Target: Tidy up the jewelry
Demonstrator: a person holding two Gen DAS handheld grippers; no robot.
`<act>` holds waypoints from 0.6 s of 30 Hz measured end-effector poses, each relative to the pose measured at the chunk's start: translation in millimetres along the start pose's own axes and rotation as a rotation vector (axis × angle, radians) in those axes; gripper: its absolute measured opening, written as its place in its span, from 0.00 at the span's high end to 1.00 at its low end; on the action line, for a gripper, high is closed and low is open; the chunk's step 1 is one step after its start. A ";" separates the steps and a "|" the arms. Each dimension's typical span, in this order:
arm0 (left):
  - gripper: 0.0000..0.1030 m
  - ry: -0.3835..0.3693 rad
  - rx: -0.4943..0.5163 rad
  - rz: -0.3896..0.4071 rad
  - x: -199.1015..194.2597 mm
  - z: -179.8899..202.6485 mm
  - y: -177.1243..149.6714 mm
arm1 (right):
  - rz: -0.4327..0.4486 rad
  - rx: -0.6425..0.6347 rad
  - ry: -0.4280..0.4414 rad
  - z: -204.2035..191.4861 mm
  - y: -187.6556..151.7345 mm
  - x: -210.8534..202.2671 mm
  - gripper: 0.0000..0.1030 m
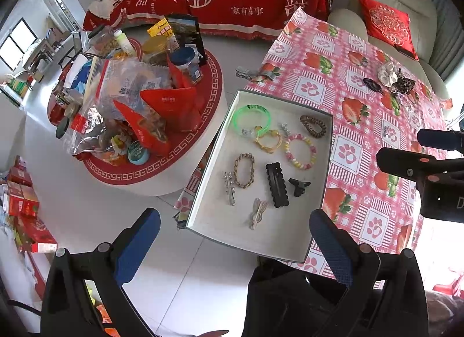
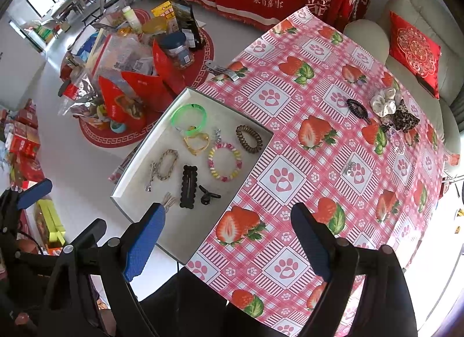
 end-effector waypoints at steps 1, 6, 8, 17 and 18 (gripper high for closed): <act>0.00 0.000 -0.002 0.001 -1.0 0.4 0.0 | -0.001 0.000 0.000 -0.1 -0.2 0.4 0.13; 0.00 0.000 0.004 -0.002 2.4 2.0 -2.9 | -0.002 0.001 0.003 -0.6 0.0 1.1 0.13; 0.00 0.000 0.003 -0.001 2.4 2.1 -3.4 | -0.002 0.000 0.003 -0.6 -0.2 1.2 0.13; 0.00 0.002 0.004 -0.006 3.0 3.2 -5.8 | -0.004 -0.003 0.009 -3.5 -2.2 2.9 0.13; 0.00 0.003 0.005 -0.005 2.9 3.1 -5.7 | -0.004 -0.005 0.009 -4.4 -2.8 3.0 0.13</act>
Point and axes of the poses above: each gripper's, at about its wrist camera, not at the fingertips, and x roughly the way its jaws point, z to its right, y to its top, the point moved 1 cm from there along x, roughly the way its jaws point, and after that the axes turned 14 degrees about -x, right-handed, at the moved point
